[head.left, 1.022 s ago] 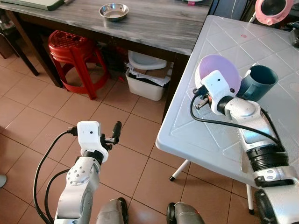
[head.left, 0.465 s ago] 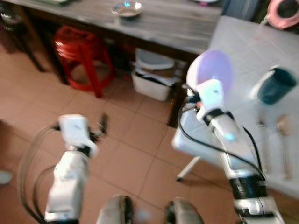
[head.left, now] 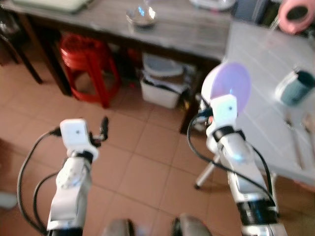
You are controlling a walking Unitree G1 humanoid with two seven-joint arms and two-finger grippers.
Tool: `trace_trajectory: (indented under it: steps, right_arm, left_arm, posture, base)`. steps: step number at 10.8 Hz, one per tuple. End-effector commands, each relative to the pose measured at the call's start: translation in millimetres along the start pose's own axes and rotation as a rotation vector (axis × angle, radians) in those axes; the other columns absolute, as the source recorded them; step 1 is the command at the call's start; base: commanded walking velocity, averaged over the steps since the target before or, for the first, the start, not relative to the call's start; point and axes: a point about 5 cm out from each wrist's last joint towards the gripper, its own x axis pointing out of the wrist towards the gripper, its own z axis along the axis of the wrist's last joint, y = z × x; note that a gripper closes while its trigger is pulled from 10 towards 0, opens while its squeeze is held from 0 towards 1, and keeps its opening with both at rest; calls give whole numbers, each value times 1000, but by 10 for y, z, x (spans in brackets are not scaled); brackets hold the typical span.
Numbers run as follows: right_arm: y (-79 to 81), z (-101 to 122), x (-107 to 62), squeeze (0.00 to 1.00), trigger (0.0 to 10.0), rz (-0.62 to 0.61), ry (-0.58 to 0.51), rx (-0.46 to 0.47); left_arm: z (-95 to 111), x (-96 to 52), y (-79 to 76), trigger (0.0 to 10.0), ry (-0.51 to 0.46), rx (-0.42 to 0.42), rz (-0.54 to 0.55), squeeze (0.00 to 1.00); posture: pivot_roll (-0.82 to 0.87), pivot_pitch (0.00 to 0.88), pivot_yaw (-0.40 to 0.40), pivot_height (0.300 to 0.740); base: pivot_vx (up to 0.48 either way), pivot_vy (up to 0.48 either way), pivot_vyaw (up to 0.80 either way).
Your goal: Setting the table
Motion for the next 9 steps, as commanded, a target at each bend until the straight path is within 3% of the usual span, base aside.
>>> trace_trajectory:
  steps: [1,7,9]
  right_arm:
    - [-63,-8,-27,0,10000,-28,0,-5]
    - [-54,57,3,0,10000,-13,-44,-61]
    - [-53,71,5,0,10000,-10,-54,-62]
  left_arm:
    - [-19,16,-78,10000,6,0,-27,0]
    - [-18,65,-100,10000,1,-44,-39,0]
    - [-8,79,-109,10000,-10,-34,-45,0]
  posture:
    - [-9,131,-6,740]
    - [-16,126,-6,740]
    - [-19,122,-7,740]
  base:
    - [480,0,0]
    - [476,0,0]
    - [407,253,0]
